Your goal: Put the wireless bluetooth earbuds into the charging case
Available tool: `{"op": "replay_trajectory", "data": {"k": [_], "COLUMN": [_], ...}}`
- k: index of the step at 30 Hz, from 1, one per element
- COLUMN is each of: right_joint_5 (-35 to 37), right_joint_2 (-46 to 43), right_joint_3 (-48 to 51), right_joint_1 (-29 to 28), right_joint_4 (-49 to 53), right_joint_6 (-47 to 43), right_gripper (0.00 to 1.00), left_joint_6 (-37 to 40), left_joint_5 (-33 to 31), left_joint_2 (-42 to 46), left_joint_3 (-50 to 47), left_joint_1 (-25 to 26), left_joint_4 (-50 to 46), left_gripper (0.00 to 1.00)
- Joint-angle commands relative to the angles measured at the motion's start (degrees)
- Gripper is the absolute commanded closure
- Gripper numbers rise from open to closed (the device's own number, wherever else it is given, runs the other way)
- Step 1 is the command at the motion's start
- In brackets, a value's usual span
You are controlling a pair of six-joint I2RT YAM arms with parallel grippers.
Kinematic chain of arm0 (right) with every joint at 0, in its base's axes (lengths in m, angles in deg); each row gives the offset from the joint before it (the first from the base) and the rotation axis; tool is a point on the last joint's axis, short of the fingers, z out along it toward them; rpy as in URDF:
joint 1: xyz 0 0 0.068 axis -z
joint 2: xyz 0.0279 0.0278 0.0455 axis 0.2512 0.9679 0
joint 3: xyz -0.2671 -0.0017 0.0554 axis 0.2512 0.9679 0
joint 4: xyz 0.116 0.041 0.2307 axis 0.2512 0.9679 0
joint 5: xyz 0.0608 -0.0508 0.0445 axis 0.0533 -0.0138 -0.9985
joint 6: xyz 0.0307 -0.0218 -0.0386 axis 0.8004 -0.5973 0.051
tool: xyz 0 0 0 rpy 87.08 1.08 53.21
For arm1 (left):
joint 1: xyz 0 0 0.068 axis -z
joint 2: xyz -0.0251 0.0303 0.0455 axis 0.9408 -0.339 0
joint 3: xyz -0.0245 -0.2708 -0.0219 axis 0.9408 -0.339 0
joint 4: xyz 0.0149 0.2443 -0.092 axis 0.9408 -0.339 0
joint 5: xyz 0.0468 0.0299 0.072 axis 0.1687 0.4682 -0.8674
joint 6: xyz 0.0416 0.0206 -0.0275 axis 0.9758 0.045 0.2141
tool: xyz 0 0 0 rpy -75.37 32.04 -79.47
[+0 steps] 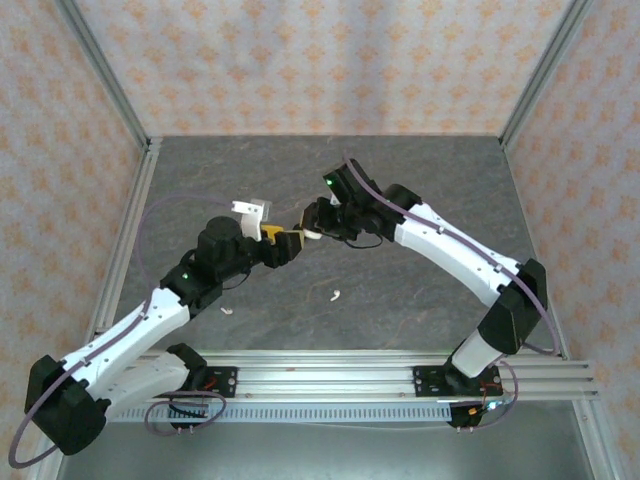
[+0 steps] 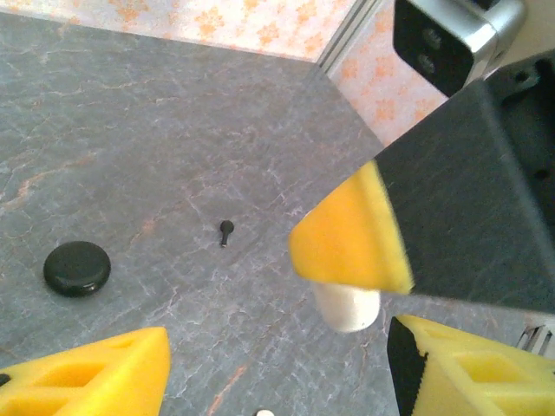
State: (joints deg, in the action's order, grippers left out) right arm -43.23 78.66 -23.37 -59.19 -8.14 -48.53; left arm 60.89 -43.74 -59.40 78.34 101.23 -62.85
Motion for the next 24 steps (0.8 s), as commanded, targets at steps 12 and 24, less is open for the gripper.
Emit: {"op": "replay_trajectory", "data": {"k": [12, 24], "right_joint_5": [-1.8, -3.4], "right_joint_2": [-7.9, -9.5], "right_joint_3": [4.5, 5.7], "right_joint_1": [1.0, 2.3], "right_joint_4": [-4.4, -5.0], "right_joint_6": [8.6, 11.5], "right_gripper": [0.63, 0.63], "left_joint_6": [-5.3, -4.5], "left_joint_5": [7.5, 10.0], "left_joint_2": [-3.6, -5.2], "left_joint_3": [-3.8, -2.7], "left_joint_1": [0.3, 2.2], "left_joint_4": [22.2, 24.0], "left_gripper": [0.38, 0.45]}}
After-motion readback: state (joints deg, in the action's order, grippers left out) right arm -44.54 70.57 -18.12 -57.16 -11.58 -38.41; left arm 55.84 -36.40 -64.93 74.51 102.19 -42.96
